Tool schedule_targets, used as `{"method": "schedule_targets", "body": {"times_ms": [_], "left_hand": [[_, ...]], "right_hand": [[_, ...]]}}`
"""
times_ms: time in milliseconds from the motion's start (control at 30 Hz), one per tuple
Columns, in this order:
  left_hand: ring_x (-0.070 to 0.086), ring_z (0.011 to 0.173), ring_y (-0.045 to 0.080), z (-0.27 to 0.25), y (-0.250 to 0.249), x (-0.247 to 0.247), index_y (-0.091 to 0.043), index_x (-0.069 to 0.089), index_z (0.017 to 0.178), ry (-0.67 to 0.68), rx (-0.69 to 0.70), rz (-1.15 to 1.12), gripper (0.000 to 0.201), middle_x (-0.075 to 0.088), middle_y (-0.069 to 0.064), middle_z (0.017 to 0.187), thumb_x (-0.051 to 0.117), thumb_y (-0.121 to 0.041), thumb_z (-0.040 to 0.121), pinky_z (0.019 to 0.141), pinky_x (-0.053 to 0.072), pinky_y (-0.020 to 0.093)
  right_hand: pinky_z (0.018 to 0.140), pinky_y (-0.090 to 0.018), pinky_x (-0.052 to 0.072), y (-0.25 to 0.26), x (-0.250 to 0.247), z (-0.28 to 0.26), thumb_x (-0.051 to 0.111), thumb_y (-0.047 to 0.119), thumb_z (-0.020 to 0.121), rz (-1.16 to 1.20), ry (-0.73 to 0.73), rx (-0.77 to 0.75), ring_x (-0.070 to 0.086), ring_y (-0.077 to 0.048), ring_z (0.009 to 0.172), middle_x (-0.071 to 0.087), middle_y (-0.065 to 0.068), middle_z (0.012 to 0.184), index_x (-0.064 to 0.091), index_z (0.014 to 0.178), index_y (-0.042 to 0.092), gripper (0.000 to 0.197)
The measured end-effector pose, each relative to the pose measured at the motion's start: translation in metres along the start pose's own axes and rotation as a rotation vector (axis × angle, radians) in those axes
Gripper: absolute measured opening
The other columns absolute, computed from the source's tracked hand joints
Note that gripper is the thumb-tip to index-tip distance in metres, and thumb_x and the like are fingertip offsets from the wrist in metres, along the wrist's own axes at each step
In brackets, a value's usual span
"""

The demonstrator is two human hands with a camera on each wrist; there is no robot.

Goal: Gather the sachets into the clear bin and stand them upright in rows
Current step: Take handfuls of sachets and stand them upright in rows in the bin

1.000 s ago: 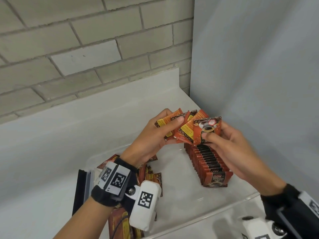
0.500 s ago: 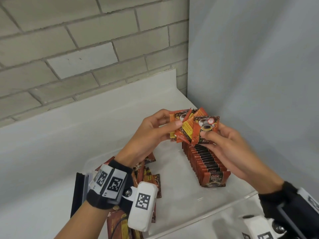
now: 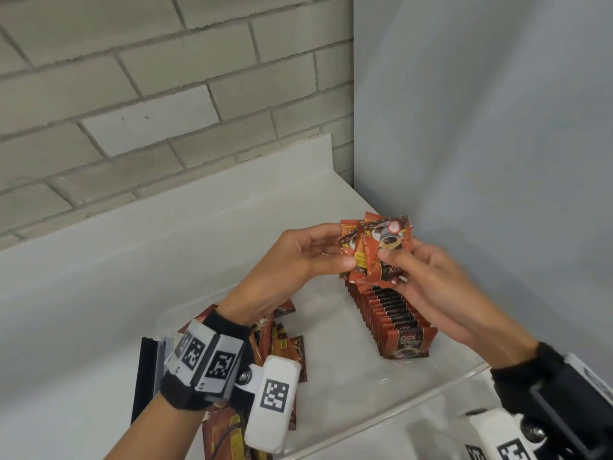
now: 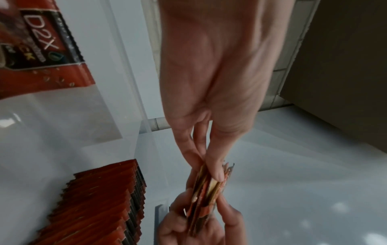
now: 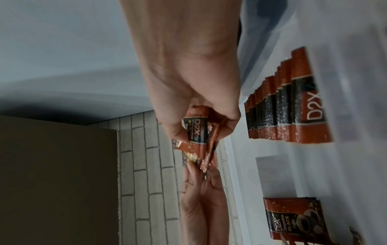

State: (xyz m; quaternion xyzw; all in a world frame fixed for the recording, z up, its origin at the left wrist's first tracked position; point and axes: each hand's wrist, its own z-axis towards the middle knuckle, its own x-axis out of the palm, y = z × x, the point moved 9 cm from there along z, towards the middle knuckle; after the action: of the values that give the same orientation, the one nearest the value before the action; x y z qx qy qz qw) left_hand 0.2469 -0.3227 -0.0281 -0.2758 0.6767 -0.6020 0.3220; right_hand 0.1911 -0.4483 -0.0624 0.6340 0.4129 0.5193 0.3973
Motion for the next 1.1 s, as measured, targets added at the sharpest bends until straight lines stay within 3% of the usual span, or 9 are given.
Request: {"method": "schedule_targets", "body": {"times_ms": [100,267,400,533,633,833,933,1000,1100], "left_hand": [[0.06,0.101,0.008,0.001,-0.011,0.0,-0.025,0.058,0.129,-0.001,0.051,0.181,0.056,0.061,0.0,0.119,0.075,-0.016,0.077,0.089,0.05,0.021],[0.031,0.13,0.003,-0.002,-0.043,0.016,-0.048,0.003,0.145,0.047,0.281,0.549,0.115,0.027,-0.006,0.142,0.084,-0.041,0.064,0.104,0.033,0.01],[0.013,0.143,0.016,-0.003,-0.052,0.047,-0.049,-0.008,0.144,0.128,0.418,0.931,0.122,0.013,0.003,0.156,0.085,-0.04,0.066,0.117,0.019,0.035],[0.024,0.139,0.02,0.0,-0.047,0.062,-0.042,0.004,0.147,0.122,0.489,0.973,0.109,0.025,0.009,0.151,0.081,-0.025,0.073,0.113,0.03,0.039],[0.04,0.127,0.014,0.0,-0.044,0.059,-0.041,0.014,0.147,0.118,0.49,0.795,0.102,0.035,-0.001,0.141,0.077,-0.012,0.073,0.1,0.044,0.033],[0.042,0.127,-0.004,-0.002,-0.04,0.046,-0.045,0.018,0.14,0.11,0.507,0.566,0.103,0.038,-0.012,0.141,0.083,-0.006,0.069,0.101,0.039,0.014],[0.045,0.131,0.007,-0.006,-0.04,0.046,-0.041,0.019,0.136,0.09,0.593,0.512,0.102,0.042,0.002,0.143,0.087,-0.008,0.067,0.104,0.044,0.029],[0.044,0.134,0.016,-0.008,-0.04,0.049,-0.043,0.022,0.134,0.083,0.646,0.5,0.1,0.041,0.01,0.145,0.088,-0.009,0.066,0.105,0.044,0.039],[0.041,0.136,0.021,-0.009,-0.038,0.059,-0.037,0.035,0.133,0.151,0.672,0.51,0.086,0.038,0.013,0.146,0.086,-0.011,0.068,0.104,0.044,0.042]], "right_hand": [[0.089,-0.035,0.055,0.005,0.001,-0.001,0.054,0.011,0.091,-0.027,-0.004,-0.033,0.069,-0.021,0.102,0.073,-0.007,0.109,0.061,0.117,0.01,0.027],[0.08,-0.027,0.056,0.019,0.001,-0.006,0.06,0.013,0.09,-0.191,-0.073,-0.127,0.072,-0.016,0.092,0.075,0.001,0.099,0.064,0.109,0.023,0.021],[0.082,-0.038,0.056,0.038,0.004,-0.008,0.067,0.013,0.087,-0.446,-0.151,-0.251,0.072,-0.014,0.085,0.075,0.003,0.093,0.063,0.106,0.026,0.023],[0.079,-0.037,0.057,0.047,0.009,-0.015,0.069,0.019,0.082,-0.605,-0.187,-0.321,0.069,-0.008,0.08,0.072,0.007,0.088,0.06,0.105,0.026,0.026],[0.078,-0.035,0.057,0.049,0.011,-0.018,0.073,0.025,0.078,-0.622,-0.144,-0.309,0.069,-0.009,0.082,0.071,0.008,0.088,0.057,0.106,0.029,0.033],[0.077,-0.026,0.055,0.034,0.016,-0.019,0.083,0.051,0.062,-0.263,0.125,-0.092,0.068,-0.015,0.088,0.068,-0.002,0.091,0.063,0.093,0.024,0.045],[0.077,-0.029,0.055,0.027,0.015,-0.018,0.087,0.056,0.05,-0.141,0.158,-0.021,0.067,-0.018,0.089,0.066,-0.006,0.094,0.061,0.092,0.017,0.063],[0.086,-0.038,0.056,0.02,0.016,-0.017,0.089,0.054,0.048,-0.148,0.173,0.04,0.068,-0.022,0.094,0.067,-0.01,0.097,0.058,0.101,0.013,0.074],[0.09,-0.04,0.054,0.016,0.02,-0.02,0.085,0.043,0.063,-0.168,0.174,0.085,0.069,-0.023,0.103,0.07,-0.013,0.108,0.052,0.121,0.015,0.072]]}}
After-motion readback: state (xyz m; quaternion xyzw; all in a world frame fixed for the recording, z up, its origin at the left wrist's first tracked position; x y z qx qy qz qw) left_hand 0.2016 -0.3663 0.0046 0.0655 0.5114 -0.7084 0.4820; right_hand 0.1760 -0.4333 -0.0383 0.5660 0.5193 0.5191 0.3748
